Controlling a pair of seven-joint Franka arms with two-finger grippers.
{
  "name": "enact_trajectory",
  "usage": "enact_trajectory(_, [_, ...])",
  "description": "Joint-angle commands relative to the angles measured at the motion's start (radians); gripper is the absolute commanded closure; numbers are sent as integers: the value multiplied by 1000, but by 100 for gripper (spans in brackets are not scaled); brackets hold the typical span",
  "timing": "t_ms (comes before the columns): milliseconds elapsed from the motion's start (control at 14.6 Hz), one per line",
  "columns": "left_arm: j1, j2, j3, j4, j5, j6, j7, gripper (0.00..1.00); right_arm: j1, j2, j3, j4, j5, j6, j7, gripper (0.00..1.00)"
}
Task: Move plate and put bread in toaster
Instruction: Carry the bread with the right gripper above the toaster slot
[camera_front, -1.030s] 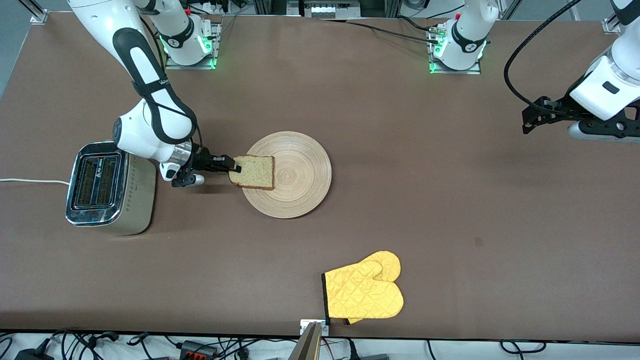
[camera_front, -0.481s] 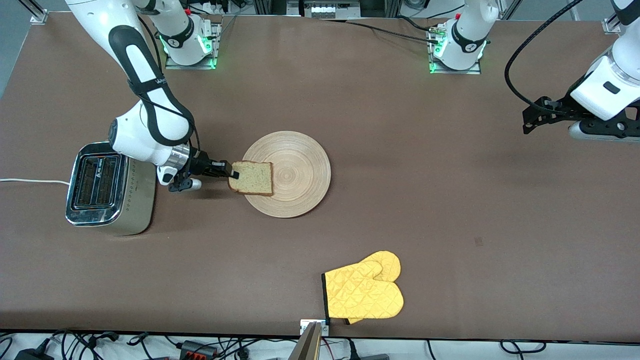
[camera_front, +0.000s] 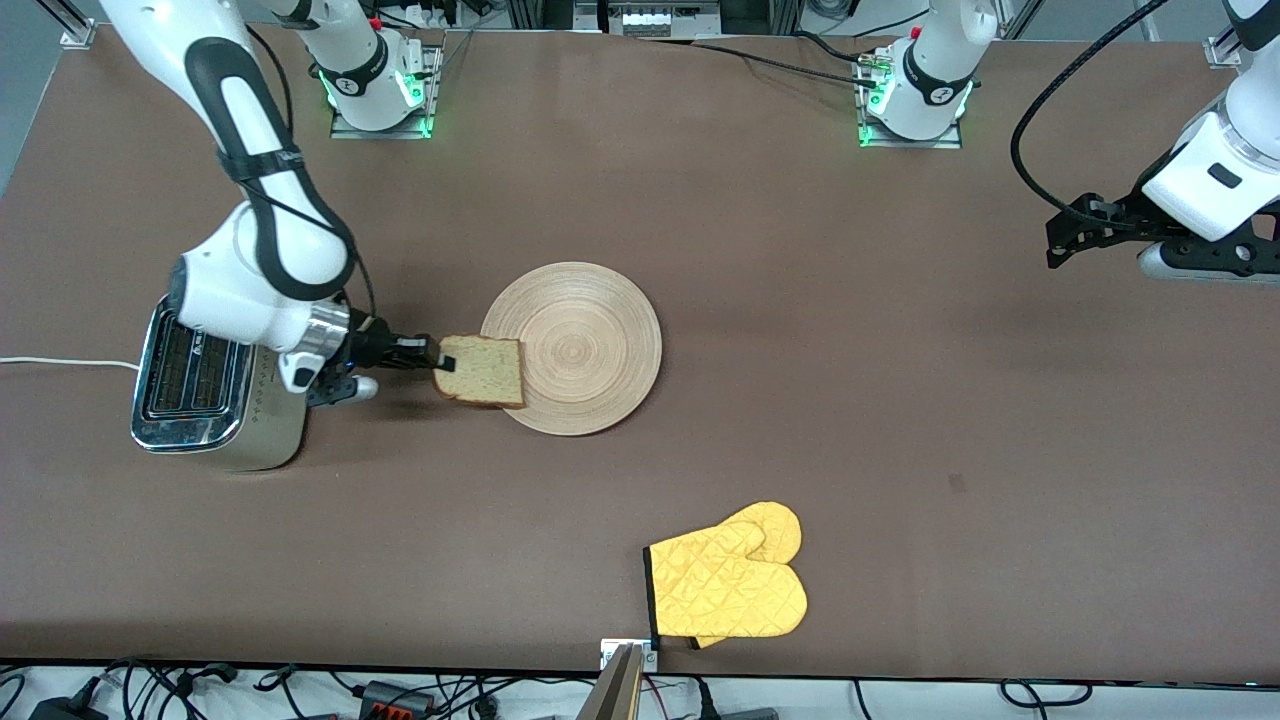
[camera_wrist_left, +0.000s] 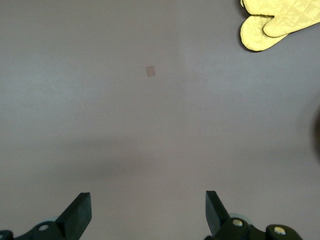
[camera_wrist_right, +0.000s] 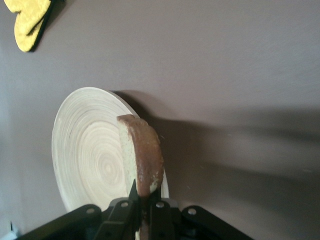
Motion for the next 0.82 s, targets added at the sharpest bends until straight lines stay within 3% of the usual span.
enact_trajectory(0, [5, -8, 1, -1, -9, -3, 21, 0, -46, 9, -37, 145, -124, -208, 77, 100])
enact_trajectory(137, [5, -7, 1, -1, -9, -3, 21, 0, -67, 8, -48, 207, -244, -274, 86, 100])
enact_trajectory(275, [5, -8, 1, -1, -9, -3, 21, 0, -93, 5, -51, 283, -304, -396, 147, 100])
enact_trajectory(549, [5, -7, 1, -1, -9, -3, 21, 0, -100, 42, -53, 564, -494, -723, 340, 100])
enact_trajectory(755, [5, -7, 1, -1, -9, -3, 21, 0, -110, 58, -54, 691, -577, -837, 347, 100])
